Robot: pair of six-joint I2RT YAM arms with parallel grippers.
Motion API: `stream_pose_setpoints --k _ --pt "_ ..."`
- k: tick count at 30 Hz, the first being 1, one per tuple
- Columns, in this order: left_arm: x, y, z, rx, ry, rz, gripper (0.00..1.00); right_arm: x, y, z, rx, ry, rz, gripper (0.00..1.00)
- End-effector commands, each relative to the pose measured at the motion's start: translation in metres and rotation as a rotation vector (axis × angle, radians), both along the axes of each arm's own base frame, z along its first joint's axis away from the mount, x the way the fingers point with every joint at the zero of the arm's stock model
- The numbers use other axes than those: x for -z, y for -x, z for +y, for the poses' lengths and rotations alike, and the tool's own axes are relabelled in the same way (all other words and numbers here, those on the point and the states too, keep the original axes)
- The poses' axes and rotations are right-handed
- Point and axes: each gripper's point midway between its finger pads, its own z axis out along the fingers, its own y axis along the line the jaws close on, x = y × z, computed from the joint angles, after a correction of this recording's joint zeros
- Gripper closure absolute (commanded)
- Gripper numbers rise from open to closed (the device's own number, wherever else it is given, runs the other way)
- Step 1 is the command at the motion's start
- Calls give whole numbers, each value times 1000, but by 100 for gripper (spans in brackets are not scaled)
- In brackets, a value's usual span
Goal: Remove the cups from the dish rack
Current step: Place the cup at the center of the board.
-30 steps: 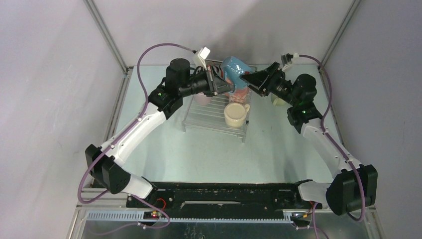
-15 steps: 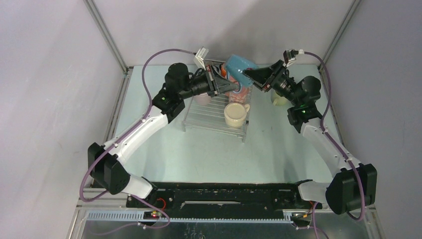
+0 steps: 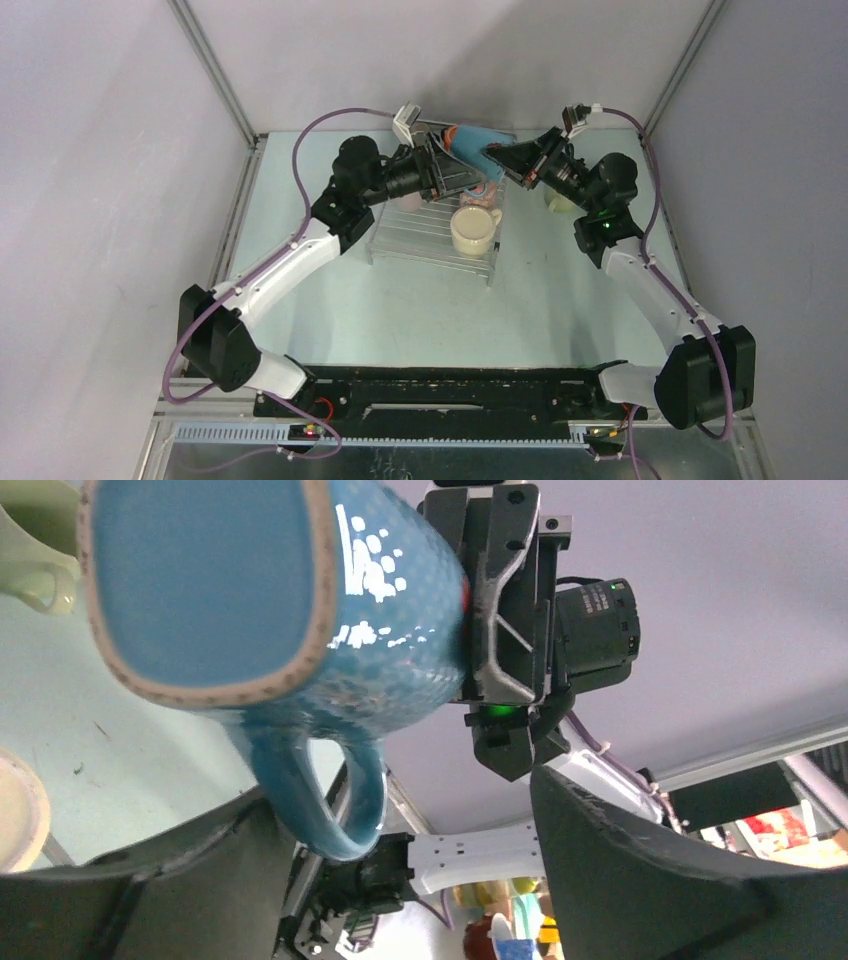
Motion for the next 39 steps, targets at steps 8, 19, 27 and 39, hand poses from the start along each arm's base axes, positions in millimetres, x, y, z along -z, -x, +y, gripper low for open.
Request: stream_pose_setpoints --k 8,19,27,39 --pt "9 10 19 -66 -95 -87 0 -3 -2 -16 133 99 -43 100" --pt "16 7 45 -161 -302 -161 0 32 -8 -64 345 401 64 100" --pt "17 11 63 -204 -391 -192 0 79 -17 -119 516 700 212 100" --pt "25 12 82 -240 -522 -224 0 170 -50 -159 566 1015 423 100"
